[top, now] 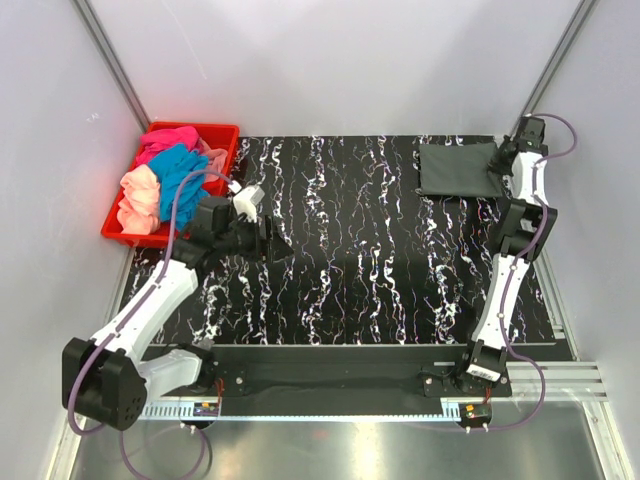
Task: Fold and stack the t-shirts
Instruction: Neatly place the folded tshirt to the corner
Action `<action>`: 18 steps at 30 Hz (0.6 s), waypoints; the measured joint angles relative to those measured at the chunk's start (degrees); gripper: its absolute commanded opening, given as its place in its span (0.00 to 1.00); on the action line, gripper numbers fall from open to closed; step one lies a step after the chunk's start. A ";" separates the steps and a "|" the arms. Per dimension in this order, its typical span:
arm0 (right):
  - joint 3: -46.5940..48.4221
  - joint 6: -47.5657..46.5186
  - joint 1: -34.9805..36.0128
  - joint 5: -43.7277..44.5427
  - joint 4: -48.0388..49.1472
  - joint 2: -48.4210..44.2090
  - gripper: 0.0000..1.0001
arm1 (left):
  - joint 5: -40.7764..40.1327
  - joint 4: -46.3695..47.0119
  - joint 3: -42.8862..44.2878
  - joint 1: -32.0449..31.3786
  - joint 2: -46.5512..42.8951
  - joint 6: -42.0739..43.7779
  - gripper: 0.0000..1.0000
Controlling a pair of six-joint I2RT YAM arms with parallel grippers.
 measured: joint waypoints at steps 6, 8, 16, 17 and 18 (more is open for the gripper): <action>3.37 -0.52 -1.25 0.26 3.56 2.45 0.00 | 0.26 0.00 0.00 0.00 1.05 0.00 0.74; 3.48 -0.92 -1.44 0.50 4.55 2.60 0.00 | 0.42 0.00 0.00 0.00 1.20 0.00 0.74; 3.61 -2.73 -1.44 1.66 7.78 3.32 0.47 | 1.36 0.04 0.00 0.00 2.19 0.00 0.75; 3.61 -2.84 -1.44 1.68 7.76 3.32 0.51 | 1.44 0.04 0.00 0.00 2.19 0.00 0.75; 3.61 -2.80 -1.42 1.90 7.76 3.32 0.54 | 1.55 0.09 0.00 0.00 2.16 0.00 0.75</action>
